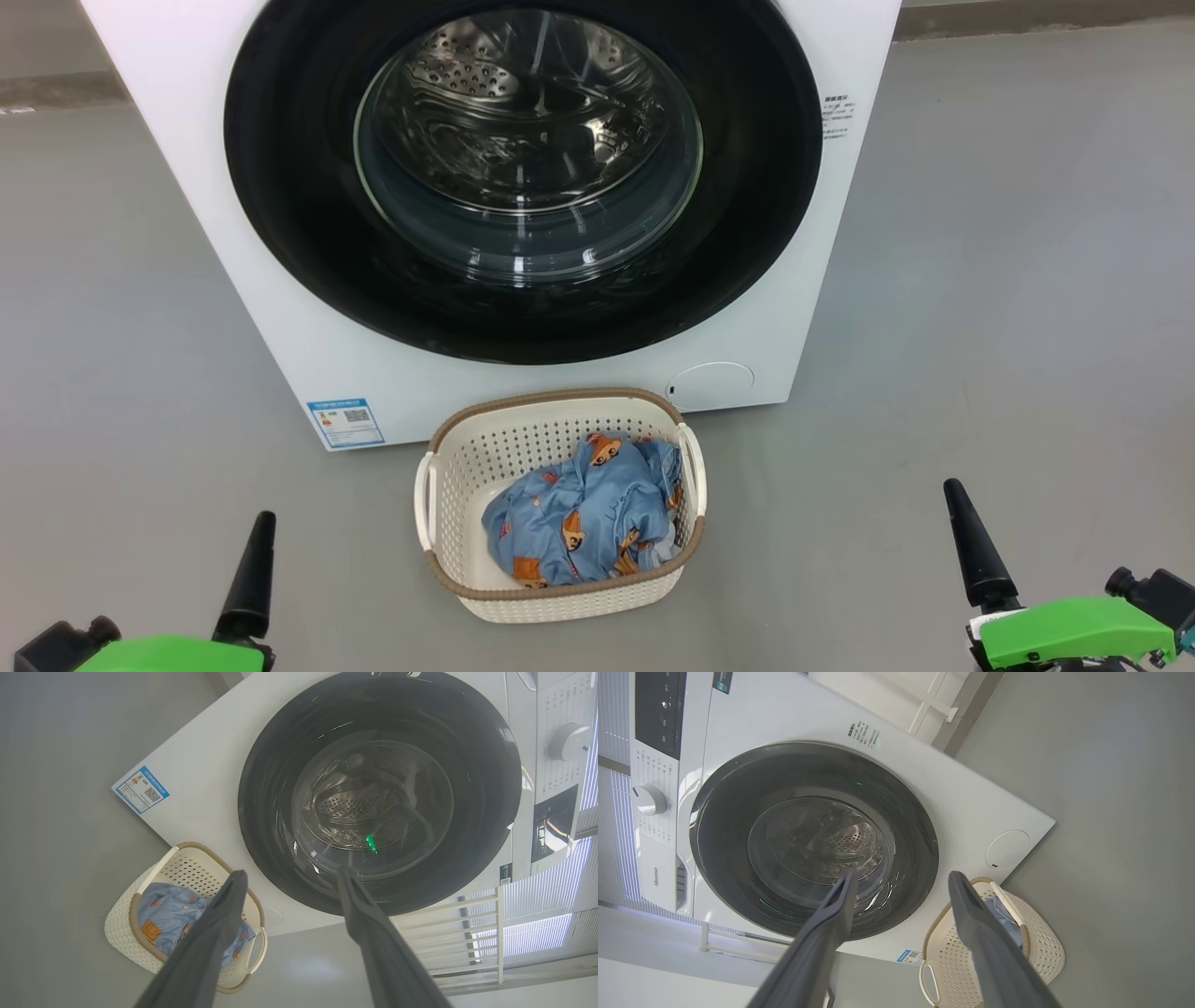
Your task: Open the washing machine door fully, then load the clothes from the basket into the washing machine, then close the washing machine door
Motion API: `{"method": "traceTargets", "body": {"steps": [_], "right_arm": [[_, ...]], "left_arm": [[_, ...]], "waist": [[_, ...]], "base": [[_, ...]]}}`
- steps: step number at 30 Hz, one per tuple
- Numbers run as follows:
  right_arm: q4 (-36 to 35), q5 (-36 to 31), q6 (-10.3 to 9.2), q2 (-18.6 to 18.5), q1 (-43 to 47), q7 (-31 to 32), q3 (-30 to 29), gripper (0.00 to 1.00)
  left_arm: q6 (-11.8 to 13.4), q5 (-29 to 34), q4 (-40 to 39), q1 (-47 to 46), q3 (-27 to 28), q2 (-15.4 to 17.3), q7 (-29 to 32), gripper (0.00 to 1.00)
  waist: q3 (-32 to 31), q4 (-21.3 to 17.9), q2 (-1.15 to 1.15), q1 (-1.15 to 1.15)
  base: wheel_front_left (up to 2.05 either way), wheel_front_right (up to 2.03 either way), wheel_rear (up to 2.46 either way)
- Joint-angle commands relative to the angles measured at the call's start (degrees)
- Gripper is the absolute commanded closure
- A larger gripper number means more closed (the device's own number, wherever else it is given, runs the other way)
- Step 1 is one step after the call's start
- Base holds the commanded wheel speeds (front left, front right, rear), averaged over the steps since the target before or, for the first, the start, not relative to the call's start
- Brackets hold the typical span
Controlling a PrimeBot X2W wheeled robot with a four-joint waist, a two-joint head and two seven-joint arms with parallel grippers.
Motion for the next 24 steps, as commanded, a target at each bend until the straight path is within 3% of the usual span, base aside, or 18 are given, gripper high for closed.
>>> {"method": "traceTargets", "body": {"steps": [1,24], "right_arm": [[-1.9,-2.6,-0.01,-0.8,-2.9,-0.8,0.7,0.00],[-3.0,-18.8,-0.02,-1.3,-3.8,-4.5,2.6,0.00]], "left_arm": [[-0.1,2.0,-2.0,-2.7,0.6,1.6,-0.9,0.00],[-0.2,14.7,-2.9,-3.1,-1.1,4.2,-4.6,0.00]], "waist": [[-0.1,0.0,0.00,-0.01],[-0.5,-0.2,0.00,-0.01]], "base": [[0.00,0.00,0.00],[0.00,0.00,0.00]]}}
